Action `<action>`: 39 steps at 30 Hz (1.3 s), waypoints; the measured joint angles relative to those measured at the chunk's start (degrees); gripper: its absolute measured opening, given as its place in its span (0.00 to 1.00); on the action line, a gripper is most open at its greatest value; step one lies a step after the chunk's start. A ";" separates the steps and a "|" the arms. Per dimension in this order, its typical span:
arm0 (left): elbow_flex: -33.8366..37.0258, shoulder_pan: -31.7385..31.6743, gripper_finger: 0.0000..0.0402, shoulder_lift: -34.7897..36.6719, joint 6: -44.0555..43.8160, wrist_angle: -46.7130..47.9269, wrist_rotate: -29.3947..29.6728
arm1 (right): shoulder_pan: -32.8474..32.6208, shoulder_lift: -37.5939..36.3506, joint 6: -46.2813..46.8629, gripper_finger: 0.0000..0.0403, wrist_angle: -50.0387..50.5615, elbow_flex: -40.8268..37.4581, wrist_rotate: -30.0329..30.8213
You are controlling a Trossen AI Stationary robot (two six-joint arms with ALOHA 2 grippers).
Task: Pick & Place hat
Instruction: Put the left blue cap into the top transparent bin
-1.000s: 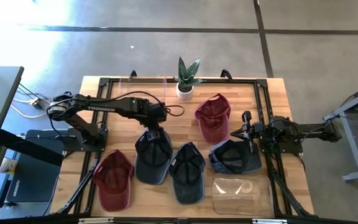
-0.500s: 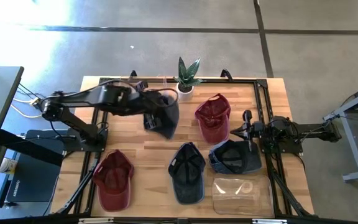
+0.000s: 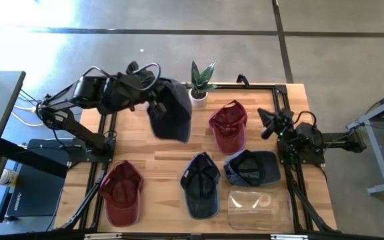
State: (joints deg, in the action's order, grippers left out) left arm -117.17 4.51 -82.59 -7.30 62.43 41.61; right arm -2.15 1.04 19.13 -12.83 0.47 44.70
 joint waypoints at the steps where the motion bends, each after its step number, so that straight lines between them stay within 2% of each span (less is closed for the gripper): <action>1: -0.30 0.00 0.01 0.00 0.01 -0.21 0.05 | 0.00 0.00 -0.13 0.03 0.14 0.00 0.77; 4: -0.34 0.00 0.01 -0.01 0.00 -1.40 0.08 | 0.04 0.00 0.12 0.03 0.29 0.00 1.03; 11: -0.34 0.00 0.01 -0.25 -0.08 -1.40 0.04 | 1.88 0.02 -0.04 0.03 5.63 0.00 -11.48; 14: -0.33 0.00 0.01 -1.08 -0.45 -1.41 -0.16 | 1.90 0.02 -2.78 0.03 4.77 0.00 -13.08; 16: -0.25 0.00 0.01 -1.18 -0.45 -1.41 -0.31 | 1.85 0.02 0.34 0.03 2.55 0.00 -14.98; 19: -0.34 0.00 0.01 -0.92 -0.45 -2.36 -0.09 | 1.73 0.02 10.04 0.03 -2.43 0.00 -18.39; 22: -0.34 -0.02 0.01 -0.95 -0.40 -3.23 0.03 | 1.91 0.02 18.76 0.03 -9.29 0.00 -17.97; 26: -0.34 -0.02 0.01 -0.98 -0.30 -5.59 1.61 | 2.34 1.88 20.78 0.03 -13.11 2.11 -23.50; 29: -0.32 -0.02 0.01 -0.98 -0.23 -7.53 2.13 | 2.22 7.46 20.66 0.05 -13.37 6.63 -25.86; 32: -0.32 -0.02 0.01 -0.98 0.09 -9.92 3.09 | 2.10 16.80 18.27 0.12 -13.02 12.57 -28.38; 39: -0.32 -0.02 0.01 -0.98 1.05 -13.82 6.21 | 2.12 43.51 12.31 0.41 -8.11 29.36 -37.09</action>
State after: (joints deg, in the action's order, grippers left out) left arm -117.49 4.49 -83.57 -6.25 48.61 47.82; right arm -0.03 44.55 31.45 -20.94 29.83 7.60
